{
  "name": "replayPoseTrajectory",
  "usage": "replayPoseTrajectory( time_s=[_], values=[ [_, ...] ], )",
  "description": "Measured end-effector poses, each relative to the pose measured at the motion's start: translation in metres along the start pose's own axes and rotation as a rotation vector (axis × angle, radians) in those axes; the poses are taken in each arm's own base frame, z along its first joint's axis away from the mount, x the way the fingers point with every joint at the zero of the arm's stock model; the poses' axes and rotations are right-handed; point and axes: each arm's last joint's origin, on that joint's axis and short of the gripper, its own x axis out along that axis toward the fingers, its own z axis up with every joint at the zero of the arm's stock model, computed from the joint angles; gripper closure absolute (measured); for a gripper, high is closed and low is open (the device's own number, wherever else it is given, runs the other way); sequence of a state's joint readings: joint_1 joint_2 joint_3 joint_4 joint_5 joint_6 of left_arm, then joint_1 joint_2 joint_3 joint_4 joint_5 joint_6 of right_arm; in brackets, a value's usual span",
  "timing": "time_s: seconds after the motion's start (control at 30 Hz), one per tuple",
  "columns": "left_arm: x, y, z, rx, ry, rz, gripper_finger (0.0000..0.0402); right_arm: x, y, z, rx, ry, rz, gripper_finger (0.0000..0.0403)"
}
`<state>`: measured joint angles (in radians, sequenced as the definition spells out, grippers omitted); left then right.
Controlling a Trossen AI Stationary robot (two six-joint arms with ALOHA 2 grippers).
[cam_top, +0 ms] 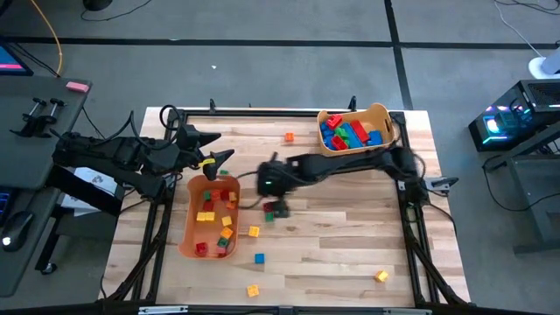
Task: Sort blocks by size
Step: Put the orange game piece into the orange bin
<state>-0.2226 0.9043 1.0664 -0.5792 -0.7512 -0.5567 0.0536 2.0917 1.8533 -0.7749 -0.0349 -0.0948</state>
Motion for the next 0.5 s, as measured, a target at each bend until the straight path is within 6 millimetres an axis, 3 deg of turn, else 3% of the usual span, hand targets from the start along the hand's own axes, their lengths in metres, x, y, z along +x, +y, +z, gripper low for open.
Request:
replayPoseTrajectory(
  time_s=[0.13,0.27,0.37,0.5],
  values=[
    [0.0,0.0,0.0,-0.02,-0.007,0.009,0.005,-0.017,-0.005,-0.06,0.106,0.001,-0.022,0.0108],
    [0.001,0.0,0.0,-0.056,-0.016,0.031,0.005,-0.022,-0.01,-0.111,0.417,-0.15,-0.129,0.0108],
    [0.006,-0.002,-0.002,-0.059,-0.027,0.071,0.005,-0.014,-0.009,-0.119,0.597,-0.279,-0.129,0.0108],
    [0.022,-0.007,-0.008,-0.023,0.041,0.059,0.005,0.008,-0.004,-0.106,0.598,-0.286,-0.144,0.0108]
  ],
)
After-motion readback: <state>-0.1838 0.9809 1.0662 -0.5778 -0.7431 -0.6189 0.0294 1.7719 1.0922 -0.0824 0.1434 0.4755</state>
